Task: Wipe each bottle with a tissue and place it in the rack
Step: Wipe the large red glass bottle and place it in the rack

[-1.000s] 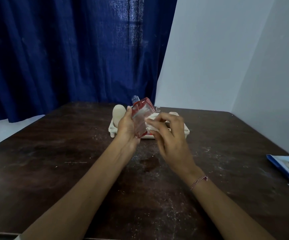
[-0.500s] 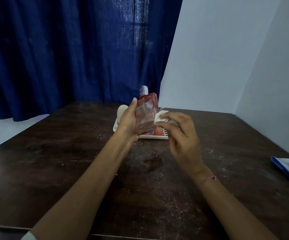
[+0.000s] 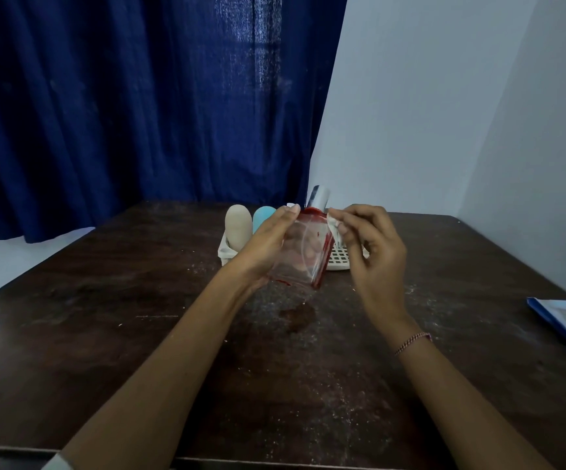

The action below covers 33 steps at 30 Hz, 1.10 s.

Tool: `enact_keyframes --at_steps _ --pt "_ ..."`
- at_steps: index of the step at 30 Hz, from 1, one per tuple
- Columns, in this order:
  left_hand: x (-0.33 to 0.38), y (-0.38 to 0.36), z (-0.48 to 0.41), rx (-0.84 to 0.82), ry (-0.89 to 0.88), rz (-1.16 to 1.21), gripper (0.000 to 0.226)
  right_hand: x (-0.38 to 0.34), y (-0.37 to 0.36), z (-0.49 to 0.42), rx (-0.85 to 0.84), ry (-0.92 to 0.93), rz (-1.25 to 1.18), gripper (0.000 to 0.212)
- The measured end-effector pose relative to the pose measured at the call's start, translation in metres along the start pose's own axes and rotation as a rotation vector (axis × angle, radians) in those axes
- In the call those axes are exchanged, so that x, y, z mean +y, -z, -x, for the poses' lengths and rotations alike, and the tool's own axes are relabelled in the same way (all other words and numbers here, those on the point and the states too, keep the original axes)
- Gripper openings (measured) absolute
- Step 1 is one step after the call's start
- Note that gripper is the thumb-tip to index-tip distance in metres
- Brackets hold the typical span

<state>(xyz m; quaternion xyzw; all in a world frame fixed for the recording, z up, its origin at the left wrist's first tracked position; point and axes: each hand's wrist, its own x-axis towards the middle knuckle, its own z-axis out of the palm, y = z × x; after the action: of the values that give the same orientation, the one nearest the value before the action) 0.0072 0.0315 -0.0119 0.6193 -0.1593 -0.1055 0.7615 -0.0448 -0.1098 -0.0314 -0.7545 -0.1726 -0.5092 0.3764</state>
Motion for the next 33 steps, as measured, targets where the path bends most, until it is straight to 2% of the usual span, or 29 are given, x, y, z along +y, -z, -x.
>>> enact_keyframes --at_steps 4,9,13,16,20,24,29,33 --pt "0.0 0.002 -0.002 0.06 -0.026 0.079 0.051 -0.007 -0.004 0.005 -0.038 0.074 -0.023 0.02" --pt "0.006 0.016 -0.006 0.131 -0.143 0.148 0.041 -0.017 -0.014 0.015 -0.165 0.188 -0.124 0.02" --pt "0.007 0.018 -0.006 0.05 -0.098 0.142 0.042 -0.018 -0.015 0.014 -0.14 0.233 -0.083 0.021" --pt "0.003 0.013 -0.005 -0.049 -0.057 0.074 0.054 -0.013 -0.01 0.01 -0.029 0.164 -0.056 0.02" --pt "0.0 0.01 -0.003 -0.125 -0.097 -0.01 0.03 -0.007 -0.004 0.005 0.036 0.063 -0.061 0.024" --pt "-0.001 0.012 -0.004 -0.17 -0.088 -0.055 0.039 -0.006 -0.001 0.003 -0.02 -0.049 -0.172 0.024" --pt "0.006 0.018 -0.002 -0.136 -0.141 -0.067 0.019 -0.002 -0.001 0.003 -0.197 -0.148 -0.287 0.03" --pt "0.008 0.021 0.0 -0.178 -0.152 -0.141 0.037 0.002 0.002 -0.001 -0.164 -0.148 -0.336 0.023"
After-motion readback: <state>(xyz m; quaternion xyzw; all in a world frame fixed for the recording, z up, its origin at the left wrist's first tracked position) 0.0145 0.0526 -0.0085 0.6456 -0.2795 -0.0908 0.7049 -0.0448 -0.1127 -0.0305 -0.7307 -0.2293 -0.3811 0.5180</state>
